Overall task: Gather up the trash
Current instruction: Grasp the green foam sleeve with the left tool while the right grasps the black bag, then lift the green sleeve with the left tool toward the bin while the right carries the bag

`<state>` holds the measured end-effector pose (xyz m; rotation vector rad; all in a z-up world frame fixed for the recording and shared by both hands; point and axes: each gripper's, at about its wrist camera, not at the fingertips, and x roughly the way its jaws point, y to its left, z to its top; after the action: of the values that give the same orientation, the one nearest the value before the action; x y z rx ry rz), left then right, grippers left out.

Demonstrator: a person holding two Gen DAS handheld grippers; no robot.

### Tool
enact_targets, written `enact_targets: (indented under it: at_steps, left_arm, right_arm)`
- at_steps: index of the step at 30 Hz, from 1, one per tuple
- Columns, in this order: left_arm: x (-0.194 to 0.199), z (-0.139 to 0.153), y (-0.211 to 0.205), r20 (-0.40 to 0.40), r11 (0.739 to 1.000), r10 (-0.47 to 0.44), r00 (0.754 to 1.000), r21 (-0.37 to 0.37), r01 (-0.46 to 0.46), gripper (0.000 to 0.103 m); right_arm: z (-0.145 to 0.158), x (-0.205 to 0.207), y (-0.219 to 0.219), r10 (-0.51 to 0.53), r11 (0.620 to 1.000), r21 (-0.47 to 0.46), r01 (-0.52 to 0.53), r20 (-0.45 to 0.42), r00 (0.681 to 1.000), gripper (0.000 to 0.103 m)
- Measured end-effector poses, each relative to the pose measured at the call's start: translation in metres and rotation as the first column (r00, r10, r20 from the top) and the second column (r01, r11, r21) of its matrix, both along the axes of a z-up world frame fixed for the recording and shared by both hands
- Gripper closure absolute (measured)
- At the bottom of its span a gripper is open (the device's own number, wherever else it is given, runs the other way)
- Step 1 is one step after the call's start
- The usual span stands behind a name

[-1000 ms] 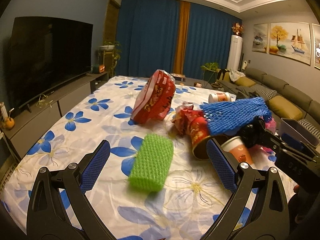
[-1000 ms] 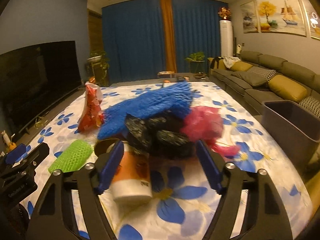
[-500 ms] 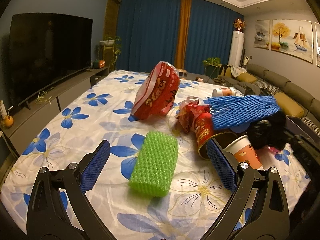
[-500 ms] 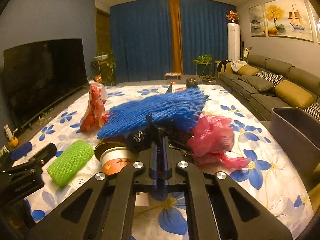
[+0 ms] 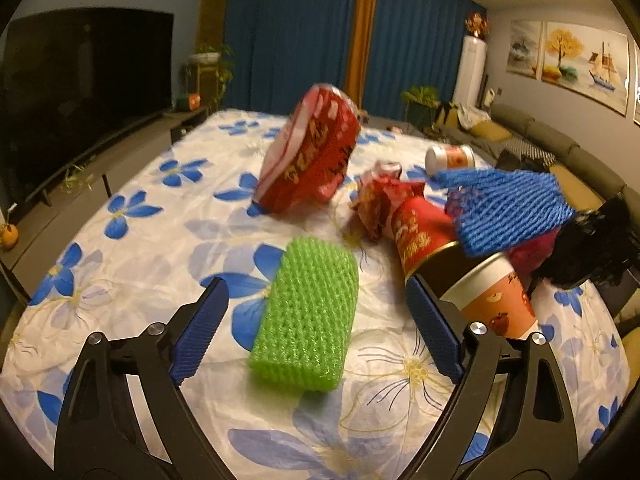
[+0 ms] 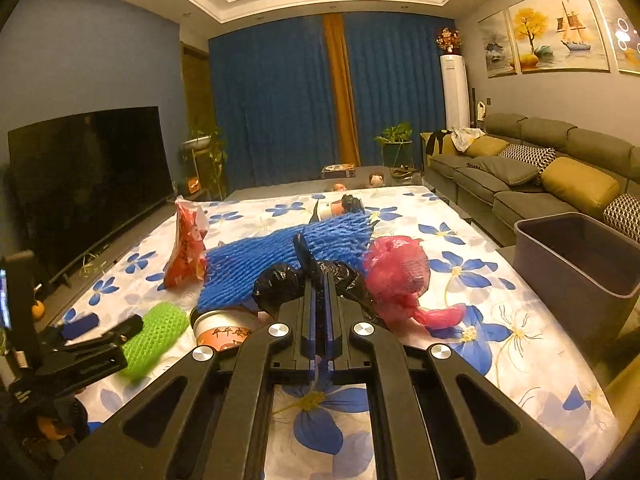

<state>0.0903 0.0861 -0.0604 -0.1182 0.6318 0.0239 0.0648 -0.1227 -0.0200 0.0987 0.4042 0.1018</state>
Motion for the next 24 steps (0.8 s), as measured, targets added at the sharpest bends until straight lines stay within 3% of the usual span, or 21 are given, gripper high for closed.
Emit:
enact_targets:
  at_steps: [5,12,17,24]
  left_arm:
    - [0.013,-0.01,0.001,-0.08,1.0,-0.019,0.997,-0.018,0.018,0.027]
    - [0.026,-0.023,0.002,-0.171,0.998,-0.048,0.984,-0.054,0.039,0.05]
    - [0.028,-0.027,0.001,-0.195,0.998,-0.051,0.979,-0.056,0.041,0.056]
    - [0.024,-0.021,-0.001,-0.162,0.997,-0.072,0.984,-0.051,0.064,0.089]
  right_arm:
    - [0.005,-0.006,-0.003,-0.003,1.0,0.006,0.003,0.014,1.0,0.098]
    - [0.009,-0.011,-0.004,-0.005,1.0,0.014,0.004,0.02,1.0,0.098]
    - [0.012,-0.014,-0.005,-0.004,1.0,0.022,0.004,0.02,1.0,0.098]
    - [0.017,-0.02,-0.005,0.007,1.0,0.024,-0.008,0.028,1.0,0.098]
